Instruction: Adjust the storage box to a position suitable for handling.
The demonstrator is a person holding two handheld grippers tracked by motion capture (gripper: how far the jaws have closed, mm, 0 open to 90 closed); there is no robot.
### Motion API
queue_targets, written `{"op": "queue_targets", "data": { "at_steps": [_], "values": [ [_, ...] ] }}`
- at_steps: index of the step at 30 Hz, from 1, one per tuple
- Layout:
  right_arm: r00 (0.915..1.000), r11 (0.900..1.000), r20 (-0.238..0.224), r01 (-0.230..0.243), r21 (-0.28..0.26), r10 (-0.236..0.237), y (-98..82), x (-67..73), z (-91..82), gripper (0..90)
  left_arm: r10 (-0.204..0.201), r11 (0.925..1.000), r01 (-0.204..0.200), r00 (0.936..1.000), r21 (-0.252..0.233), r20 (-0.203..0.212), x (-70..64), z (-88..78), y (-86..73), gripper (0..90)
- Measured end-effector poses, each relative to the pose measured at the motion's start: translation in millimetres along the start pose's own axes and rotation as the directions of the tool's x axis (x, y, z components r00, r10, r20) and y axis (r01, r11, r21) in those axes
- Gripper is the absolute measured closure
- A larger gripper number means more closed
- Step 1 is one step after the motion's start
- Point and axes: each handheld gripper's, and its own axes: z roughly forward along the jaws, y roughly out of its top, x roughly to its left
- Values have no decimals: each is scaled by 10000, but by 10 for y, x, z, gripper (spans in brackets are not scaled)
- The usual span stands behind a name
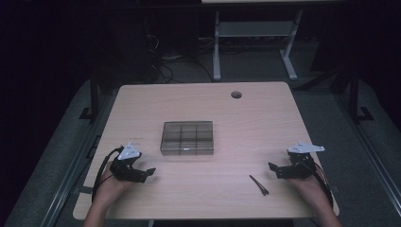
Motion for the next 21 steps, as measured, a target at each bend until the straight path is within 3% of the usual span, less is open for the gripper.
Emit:
{"op": "queue_targets", "data": {
  "at_steps": [10,19,21],
  "values": [
    [9998,9996,-124,-183,-192,180,-15,-63,-42,54,-420,9991,419,9991,-31,-98,55,-43,-6,159],
    [9998,9994,33,-202,-268,203,-2,-83,-71,54,-409,9991,408,9990,-73,-197,56,-89,8,253],
    [9997,9993,6,-230,-312,230,-2,-88,-70,55,-389,9991,385,9990,-185,-226,57,-110,21,315]
  ]
}}
